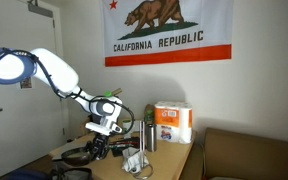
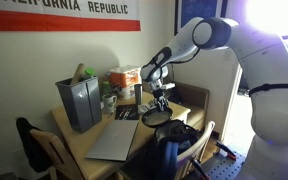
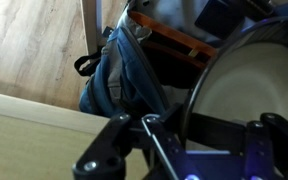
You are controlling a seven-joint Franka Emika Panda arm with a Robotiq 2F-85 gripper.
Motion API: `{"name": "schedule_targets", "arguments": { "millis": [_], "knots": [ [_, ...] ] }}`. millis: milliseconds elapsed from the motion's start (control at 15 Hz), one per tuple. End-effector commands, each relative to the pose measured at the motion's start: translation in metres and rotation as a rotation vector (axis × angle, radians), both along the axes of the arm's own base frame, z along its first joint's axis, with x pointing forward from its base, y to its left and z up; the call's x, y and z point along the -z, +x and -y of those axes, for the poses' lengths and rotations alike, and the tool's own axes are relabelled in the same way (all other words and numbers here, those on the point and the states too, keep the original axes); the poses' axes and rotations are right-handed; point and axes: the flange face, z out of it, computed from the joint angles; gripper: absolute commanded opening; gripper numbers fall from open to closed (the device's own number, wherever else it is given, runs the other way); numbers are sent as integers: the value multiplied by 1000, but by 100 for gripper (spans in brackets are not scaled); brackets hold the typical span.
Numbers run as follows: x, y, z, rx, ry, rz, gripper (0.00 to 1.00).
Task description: Move the bowl forward
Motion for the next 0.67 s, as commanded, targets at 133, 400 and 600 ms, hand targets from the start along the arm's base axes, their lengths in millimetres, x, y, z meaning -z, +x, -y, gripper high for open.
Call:
{"name": "schedule_targets", "arguments": {
  "millis": [133, 400, 600],
  "knots": [
    [-7, -36, 5, -125, 172, -215, 5],
    [7, -60, 8, -145, 216, -393, 5],
    [21, -77, 9, -128, 220, -516, 5]
  ]
}}
